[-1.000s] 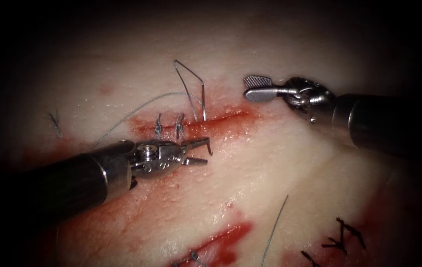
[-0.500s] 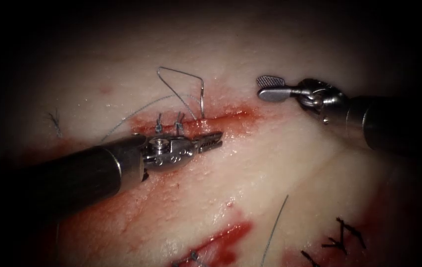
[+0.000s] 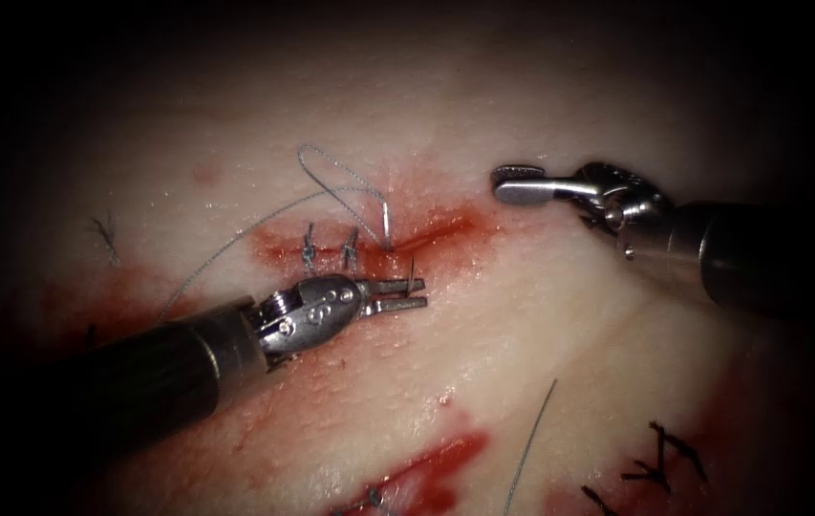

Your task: Wound Closure

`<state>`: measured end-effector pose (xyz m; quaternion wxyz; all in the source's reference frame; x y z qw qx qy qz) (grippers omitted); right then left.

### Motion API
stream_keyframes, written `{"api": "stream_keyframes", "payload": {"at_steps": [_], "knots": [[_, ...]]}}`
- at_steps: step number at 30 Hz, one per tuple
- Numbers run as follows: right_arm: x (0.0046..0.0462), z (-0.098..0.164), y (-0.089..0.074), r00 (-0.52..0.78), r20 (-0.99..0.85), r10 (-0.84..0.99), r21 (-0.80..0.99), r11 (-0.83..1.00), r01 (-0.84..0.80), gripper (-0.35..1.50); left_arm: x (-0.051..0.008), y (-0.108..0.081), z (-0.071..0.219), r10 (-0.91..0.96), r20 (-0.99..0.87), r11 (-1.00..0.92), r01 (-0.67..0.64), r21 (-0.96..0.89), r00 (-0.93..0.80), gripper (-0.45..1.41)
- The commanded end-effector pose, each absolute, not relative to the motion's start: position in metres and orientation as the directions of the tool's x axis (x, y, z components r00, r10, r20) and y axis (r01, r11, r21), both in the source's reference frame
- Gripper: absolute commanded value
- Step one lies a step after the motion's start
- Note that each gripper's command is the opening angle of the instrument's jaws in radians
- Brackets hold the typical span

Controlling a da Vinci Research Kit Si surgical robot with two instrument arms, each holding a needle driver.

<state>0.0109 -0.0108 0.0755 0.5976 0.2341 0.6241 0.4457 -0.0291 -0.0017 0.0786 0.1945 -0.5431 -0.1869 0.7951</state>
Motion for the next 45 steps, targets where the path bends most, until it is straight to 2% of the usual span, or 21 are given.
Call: {"api": "stream_keyframes", "payload": {"at_steps": [1, 6, 8, 9, 10, 11, 13, 14, 15, 16, 17, 19, 21, 27, 35, 38, 40, 41, 42, 43, 45], "knots": [[0.0116, 0.076, -0.011, -0.125, -0.596, 0.793, 0.788, 0.547, -0.282, -0.33, -0.0297, -0.001, 0.078, 0.573, -0.764, -0.815, -0.104, -0.57, -0.298, -0.45], [0.0119, 0.077, -0.011, -0.079, -0.663, 0.744, 0.739, 0.635, -0.225, -0.23, -0.0297, -0.002, 0.074, 0.708, -0.673, -0.698, -0.067, -0.713, -0.214, -0.45], [0.0123, 0.076, -0.011, -0.069, -0.689, 0.722, 0.718, 0.665, -0.208, -0.27, -0.0296, -0.003, 0.072, 0.745, -0.641, -0.654, -0.013, -0.757, -0.186, -0.45], [0.0127, 0.076, -0.011, -0.066, -0.697, 0.714, 0.71, 0.673, -0.206, -0.03, -0.0294, -0.003, 0.07, 0.752, -0.636, -0.642, 0.024, -0.766, -0.174, -0.45], [0.0127, 0.076, -0.011, -0.066, -0.697, 0.714, 0.71, 0.673, -0.206, -0.03, -0.0294, -0.003, 0.07, 0.752, -0.636, -0.642, 0.024, -0.766, -0.174, -0.45], [0.0131, 0.076, -0.012, -0.055, -0.704, 0.708, 0.703, 0.683, -0.2, 0.3, -0.029, -0.003, 0.068, 0.754, -0.633, -0.635, 0.054, -0.771, -0.174, -0.45], [0.014, 0.075, -0.013, -0.009, -0.727, 0.686, 0.678, 0.716, -0.166, 0.54, -0.0284, -0.003, 0.066, 0.693, -0.702, -0.699, 0.084, -0.71, -0.167, -0.45], [0.014, 0.075, -0.013, -0.009, -0.727, 0.686, 0.678, 0.716, -0.166, 0.54, -0.0284, -0.003, 0.066, 0.693, -0.702, -0.699, 0.084, -0.71, -0.167, -0.45], [0.0147, 0.075, -0.014, 0.039, -0.751, 0.659, 0.647, 0.747, -0.152, 0.77, -0.0278, -0.003, 0.064, 0.612, -0.774, -0.774, 0.081, -0.628, -0.163, -0.45], [0.0151, 0.074, -0.014, 0.058, -0.767, 0.639, 0.627, 0.766, -0.143, 0.82, -0.0275, -0.003, 0.063, 0.567, -0.807, -0.808, 0.08, -0.584, -0.162, -0.45], [0.0159, 0.073, -0.015, 0.077, -0.788, 0.61, 0.599, 0.79, -0.133, 0.98, -0.0268, -0.003, 0.062, 0.484, -0.86, -0.862, 0.076, -0.5, -0.164, -0.45], [0.0174, 0.072, -0.016, 0.103, -0.836, 0.539, 0.527, 0.841, -0.12, 1.08, -0.0257, -0.003, 0.06, 0.418, -0.891, -0.897, 0.076, -0.436, -0.176, -0.45], [0.0186, 0.072, -0.016, 0.134, -0.865, 0.483, 0.472, 0.875, -0.107, 1.16, -0.025, -0.004, 0.058, 0.382, -0.903, -0.91, 0.091, -0.405, -0.198, -0.45], [0.0206, 0.071, -0.017, 0.161, -0.911, 0.379, 0.368, 0.925, -0.097, 1.14, -0.0237, -0.006, 0.054, 0.339, -0.909, -0.921, 0.114, -0.374, -0.244, -0.45], [0.0221, 0.072, -0.016, 0.231, -0.925, 0.303, 0.267, 0.948, -0.174, 1.19, -0.0241, -0.006, 0.051, 0.317, -0.916, -0.929, 0.115, -0.352, -0.248, -0.45], [0.0227, 0.073, -0.016, 0.271, -0.92, 0.282, 0.24, 0.954, -0.179, 1.13, -0.0242, -0.006, 0.051, 0.315, -0.915, -0.929, 0.115, -0.351, -0.25, -0.45], [0.0231, 0.074, -0.017, 0.322, -0.913, 0.25, 0.209, 0.965, -0.156, 0.82, -0.0243, -0.006, 0.051, 0.315, -0.915, -0.929, 0.115, -0.352, -0.25, -0.45], [0.0232, 0.074, -0.018, 0.345, -0.907, 0.24, 0.204, 0.969, -0.138, 0.03, -0.0242, -0.006, 0.051, 0.316, -0.915, -0.929, 0.113, -0.352, -0.252, -0.45], [0.0232, 0.074, -0.018, 0.345, -0.907, 0.24, 0.204, 0.969, -0.138, 0.03, -0.0242, -0.006, 0.051, 0.316, -0.915, -0.929, 0.113, -0.352, -0.252, -0.45], [0.0232, 0.074, -0.018, 0.359, -0.905, 0.23, 0.199, 0.972, -0.122, -0.35, -0.0242, -0.006, 0.051, 0.311, -0.916, -0.932, 0.11, -0.346, -0.254, -0.45], [0.0231, 0.075, -0.018, 0.401, -0.896, 0.193, 0.174, 0.981, -0.084, -0.35, -0.0242, -0.006, 0.051, 0.306, -0.914, -0.936, 0.093, -0.341, -0.267, -0.45]]}}
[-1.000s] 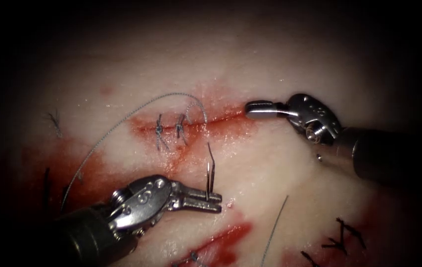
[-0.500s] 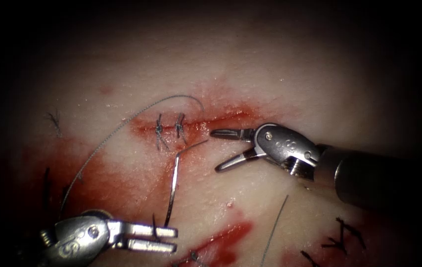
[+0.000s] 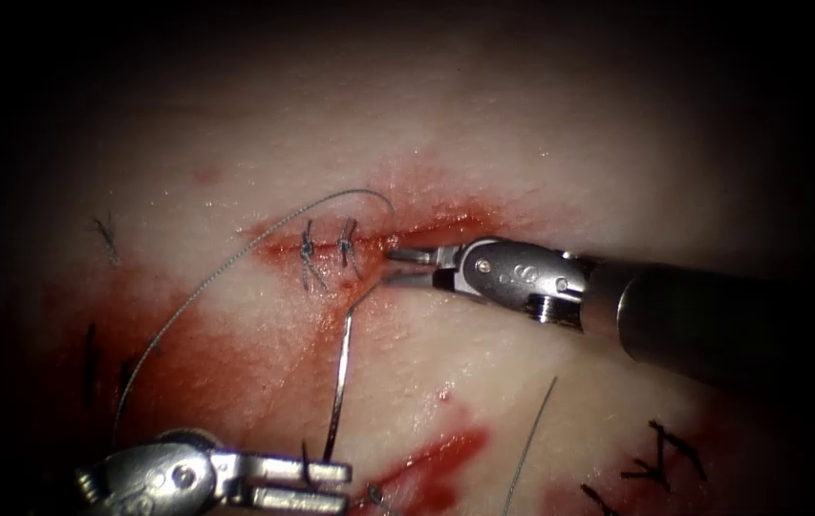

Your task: Wound Closure

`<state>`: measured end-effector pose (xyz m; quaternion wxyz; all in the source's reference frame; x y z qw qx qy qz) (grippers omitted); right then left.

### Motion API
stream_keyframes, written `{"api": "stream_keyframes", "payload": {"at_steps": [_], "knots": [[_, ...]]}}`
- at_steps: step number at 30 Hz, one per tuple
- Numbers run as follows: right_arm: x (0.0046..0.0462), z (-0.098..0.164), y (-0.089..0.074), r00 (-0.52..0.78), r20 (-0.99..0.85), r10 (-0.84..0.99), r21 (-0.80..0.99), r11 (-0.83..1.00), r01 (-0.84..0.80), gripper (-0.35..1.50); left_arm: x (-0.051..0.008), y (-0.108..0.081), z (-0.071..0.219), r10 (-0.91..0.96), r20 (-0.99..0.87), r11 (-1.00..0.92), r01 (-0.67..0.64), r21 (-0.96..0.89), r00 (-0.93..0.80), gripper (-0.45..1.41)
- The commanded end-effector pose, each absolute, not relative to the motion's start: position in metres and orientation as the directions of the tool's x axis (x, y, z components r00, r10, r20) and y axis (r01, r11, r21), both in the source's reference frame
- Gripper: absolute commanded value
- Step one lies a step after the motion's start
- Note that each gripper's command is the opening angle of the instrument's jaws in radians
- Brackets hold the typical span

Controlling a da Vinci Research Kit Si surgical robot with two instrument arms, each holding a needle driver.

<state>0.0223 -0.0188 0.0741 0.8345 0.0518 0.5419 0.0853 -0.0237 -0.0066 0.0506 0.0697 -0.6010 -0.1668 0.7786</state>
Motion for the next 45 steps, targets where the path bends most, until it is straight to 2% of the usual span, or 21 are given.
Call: {"api": "stream_keyframes", "payload": {"at_steps": [1, 10, 14, 24, 25, 26, 27, 28, 30, 32, 33, 37, 45], "knots": [[0.023, 0.074, -0.019, 0.406, -0.894, 0.193, 0.175, 0.981, -0.081, -0.35, -0.0241, -0.006, 0.051, 0.307, -0.912, -0.936, 0.086, -0.34, -0.272, -0.45], [0.0239, 0.07, -0.021, 0.419, -0.887, 0.197, 0.208, 0.978, -0.02, -0.35, -0.0228, -0.005, 0.05, 0.318, -0.904, -0.947, -0.042, -0.319, -0.287, -0.45], [0.026, 0.066, -0.025, 0.405, -0.883, 0.24, 0.267, 0.964, 0.012, -0.35, -0.0212, -0.006, 0.051, 0.315, -0.908, -0.946, -0.166, -0.278, -0.276, -0.42], [0.0307, 0.058, -0.028, 0.363, -0.887, 0.285, 0.333, 0.94, 0.075, -0.35, -0.0172, -0.008, 0.05, 0.298, -0.924, -0.916, -0.344, -0.206, -0.241, -0.4], [0.0308, 0.057, -0.027, 0.353, -0.885, 0.302, 0.338, 0.94, 0.043, -0.21, -0.0163, -0.009, 0.049, 0.282, -0.93, -0.91, -0.373, -0.181, -0.236, -0.4], [0.0307, 0.057, -0.027, 0.352, -0.886, 0.301, 0.328, 0.944, 0.017, 0.26, -0.0159, -0.009, 0.049, 0.276, -0.933, -0.906, -0.386, -0.173, -0.231, -0.4], [0.0305, 0.057, -0.026, 0.353, -0.887, 0.298, 0.312, 0.95, -0.019, 0.83, -0.0155, -0.009, 0.048, 0.271, -0.935, -0.902, -0.399, -0.164, -0.229, -0.38], [0.0303, 0.057, -0.026, 0.349, -0.888, 0.299, 0.306, 0.951, -0.038, 1.06, -0.0149, -0.009, 0.048, 0.259, -0.94, -0.898, -0.413, -0.15, -0.222, -0.38], [0.0294, 0.056, -0.025, 0.341, -0.899, 0.275, 0.265, 0.961, -0.076, 1.3, -0.0141, -0.01, 0.047, 0.251, -0.945, -0.887, -0.441, -0.138, -0.211, -0.37], [0.0283, 0.056, -0.024, 0.341, -0.905, 0.254, 0.231, 0.967, -0.107, 1.35, -0.0131, -0.01, 0.046, 0.243, -0.949, -0.877, -0.463, -0.125, -0.203, -0.33], [0.0261, 0.055, -0.023, 0.33, -0.917, 0.222, 0.193, 0.974, -0.121, 1.33, -0.012, -0.011, 0.045, 0.234, -0.949, -0.87, -0.482, -0.108, -0.21, -0.32], [0.0225, 0.057, -0.021, 0.345, -0.914, 0.212, 0.167, 0.973, -0.157, 1.26, -0.0108, -0.012, 0.044, 0.226, -0.949, -0.855, -0.512, -0.084, -0.222, -0.3], [0.0214, 0.064, -0.018, 0.381, -0.905, 0.187, 0.117, 0.973, -0.199, 1.23, -0.0115, -0.015, 0.044, 0.206, -0.95, -0.85, -0.524, -0.055, -0.234, -0.3]]}}
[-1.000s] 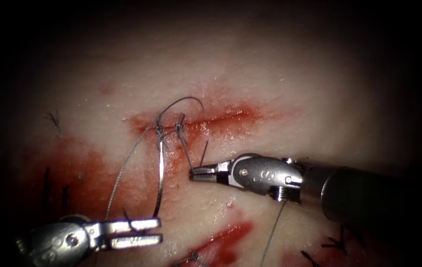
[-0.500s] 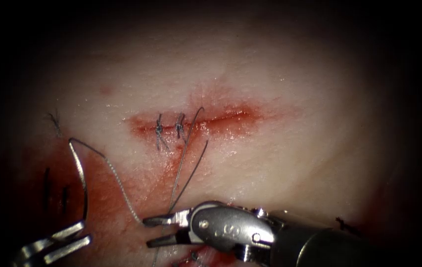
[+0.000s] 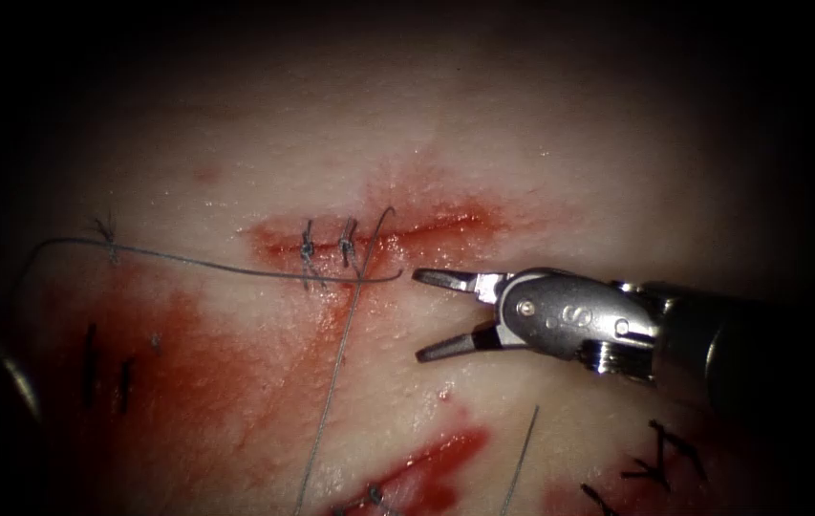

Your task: Wound Closure

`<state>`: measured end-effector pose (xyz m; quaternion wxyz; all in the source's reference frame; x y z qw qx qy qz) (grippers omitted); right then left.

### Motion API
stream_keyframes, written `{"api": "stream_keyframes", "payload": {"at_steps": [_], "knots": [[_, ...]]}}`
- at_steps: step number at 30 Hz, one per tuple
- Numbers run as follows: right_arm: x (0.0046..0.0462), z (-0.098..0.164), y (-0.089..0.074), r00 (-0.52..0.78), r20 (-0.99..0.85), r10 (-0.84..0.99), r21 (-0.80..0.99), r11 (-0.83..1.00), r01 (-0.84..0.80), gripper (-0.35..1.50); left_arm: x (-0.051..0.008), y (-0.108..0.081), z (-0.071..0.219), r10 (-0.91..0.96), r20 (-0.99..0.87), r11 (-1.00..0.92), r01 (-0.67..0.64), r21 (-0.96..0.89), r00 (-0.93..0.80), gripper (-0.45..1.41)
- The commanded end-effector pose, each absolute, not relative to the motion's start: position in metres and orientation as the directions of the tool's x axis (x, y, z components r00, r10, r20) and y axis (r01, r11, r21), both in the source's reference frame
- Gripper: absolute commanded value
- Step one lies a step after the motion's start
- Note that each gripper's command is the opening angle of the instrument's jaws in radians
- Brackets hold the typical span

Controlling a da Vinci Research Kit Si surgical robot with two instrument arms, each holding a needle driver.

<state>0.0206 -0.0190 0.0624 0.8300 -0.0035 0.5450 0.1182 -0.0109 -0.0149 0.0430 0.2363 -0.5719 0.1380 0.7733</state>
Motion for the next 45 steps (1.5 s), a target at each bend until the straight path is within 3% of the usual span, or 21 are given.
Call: {"api": "stream_keyframes", "payload": {"at_steps": [1, 12, 14, 15, 25, 39, 40, 41, 43, 45], "knots": [[0.0216, 0.066, -0.018, 0.392, -0.903, 0.176, 0.104, 0.975, -0.198, 1.21, -0.0118, -0.015, 0.044, 0.201, -0.952, -0.851, -0.523, -0.051, -0.233, -0.28], [0.0234, 0.074, -0.018, 0.419, -0.9, 0.123, 0.069, 0.988, -0.141, 0.94, -0.0123, -0.015, 0.044, 0.19, -0.955, -0.848, -0.528, -0.043, -0.227, -0.28], [0.0236, 0.074, -0.019, 0.415, -0.901, 0.128, 0.091, 0.99, -0.107, 0.0, -0.0124, -0.015, 0.044, 0.19, -0.955, -0.847, -0.529, -0.042, -0.227, -0.28], [0.0236, 0.074, -0.019, 0.414, -0.902, 0.124, 0.098, 0.992, -0.084, -0.35, -0.0124, -0.015, 0.044, 0.19, -0.955, -0.847, -0.53, -0.042, -0.227, -0.3], [0.0241, 0.068, -0.023, 0.443, -0.882, 0.159, 0.181, 0.984, 0.007, -0.35, -0.0123, -0.015, 0.048, 0.086, -0.949, -0.83, -0.549, 0.099, -0.302, -0.38], [0.0287, 0.049, -0.031, 0.335, -0.917, 0.216, 0.265, 0.959, 0.105, -0.35, -0.0101, -0.014, 0.055, 0.078, -0.931, -0.805, -0.574, 0.152, -0.357, -0.37], [0.0286, 0.049, -0.03, 0.305, -0.922, 0.237, 0.272, 0.959, 0.076, 0.34, -0.0099, -0.014, 0.055, 0.08, -0.93, -0.799, -0.581, 0.155, -0.359, -0.37], [0.0283, 0.049, -0.029, 0.297, -0.928, 0.224, 0.247, 0.968, 0.041, 0.84, -0.0096, -0.014, 0.055, 0.08, -0.93, -0.795, -0.586, 0.157, -0.358, -0.37], [0.0275, 0.049, -0.027, 0.3, -0.927, 0.224, 0.228, 0.973, -0.02, 1.23, -0.0093, -0.014, 0.055, 0.084, -0.93, -0.783, -0.6, 0.16, -0.358, -0.37], [0.0253, 0.05, -0.024, 0.297, -0.933, 0.201, 0.183, 0.979, -0.086, 1.36, -0.0082, -0.013, 0.055, 0.068, -0.912, -0.754, -0.619, 0.219, -0.406, -0.37]]}}
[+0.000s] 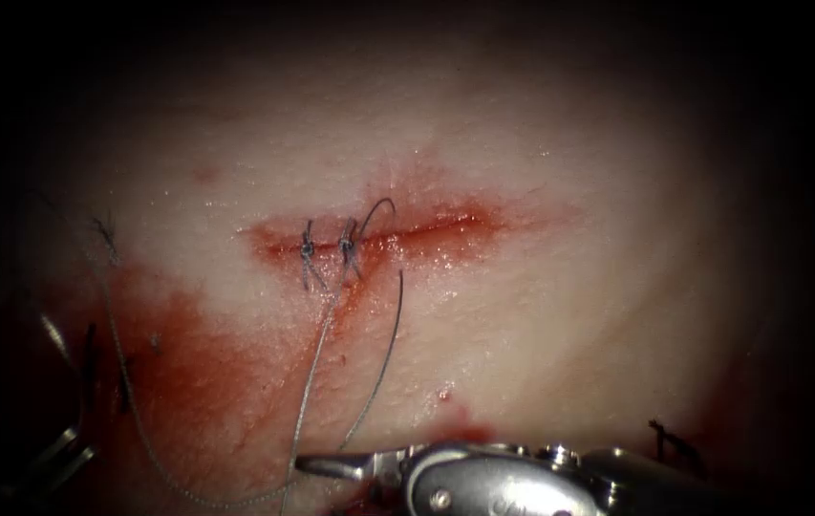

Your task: Wound Closure

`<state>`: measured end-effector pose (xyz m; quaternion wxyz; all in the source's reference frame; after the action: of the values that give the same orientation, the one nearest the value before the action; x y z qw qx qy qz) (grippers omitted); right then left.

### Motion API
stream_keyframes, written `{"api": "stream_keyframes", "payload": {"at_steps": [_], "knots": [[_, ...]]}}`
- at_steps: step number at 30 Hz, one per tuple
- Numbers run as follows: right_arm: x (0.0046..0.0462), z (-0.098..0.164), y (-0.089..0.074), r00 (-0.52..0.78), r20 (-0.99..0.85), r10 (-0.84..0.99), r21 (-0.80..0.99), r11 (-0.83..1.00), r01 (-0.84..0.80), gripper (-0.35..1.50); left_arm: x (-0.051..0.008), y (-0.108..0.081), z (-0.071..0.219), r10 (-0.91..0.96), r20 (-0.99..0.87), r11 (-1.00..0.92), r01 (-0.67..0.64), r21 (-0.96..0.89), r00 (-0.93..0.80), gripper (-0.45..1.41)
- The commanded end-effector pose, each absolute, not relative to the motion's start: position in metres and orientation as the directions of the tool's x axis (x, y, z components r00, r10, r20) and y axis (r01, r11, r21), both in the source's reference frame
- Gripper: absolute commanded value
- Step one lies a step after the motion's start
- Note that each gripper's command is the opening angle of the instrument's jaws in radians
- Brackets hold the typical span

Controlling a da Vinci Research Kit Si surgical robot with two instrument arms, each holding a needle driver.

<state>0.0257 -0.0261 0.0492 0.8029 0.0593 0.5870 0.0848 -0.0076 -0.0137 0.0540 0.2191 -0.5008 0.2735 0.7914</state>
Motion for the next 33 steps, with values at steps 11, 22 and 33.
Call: {"api": "stream_keyframes", "payload": {"at_steps": [11, 22, 33], "knots": [[0.0205, 0.061, -0.019, 0.31, -0.943, 0.124, 0.099, 0.991, -0.094, 1.2, -0.0052, -0.013, 0.055, 0.069, -0.869, -0.684, -0.657, 0.316, -0.49, -0.37], [0.0217, 0.07, -0.017, 0.364, -0.93, 0.043, 0.022, 0.998, -0.062, 1.09, -0.0059, -0.013, 0.058, -0.046, -0.911, -0.739, -0.599, 0.307, -0.409, -0.45], [0.0229, 0.073, -0.019, 0.394, -0.919, 0.001, -0.009, 1.0, -0.024, 0.51, -0.0072, -0.014, 0.059, -0.063, -0.931, -0.794, -0.547, 0.265, -0.359, -0.45]]}}
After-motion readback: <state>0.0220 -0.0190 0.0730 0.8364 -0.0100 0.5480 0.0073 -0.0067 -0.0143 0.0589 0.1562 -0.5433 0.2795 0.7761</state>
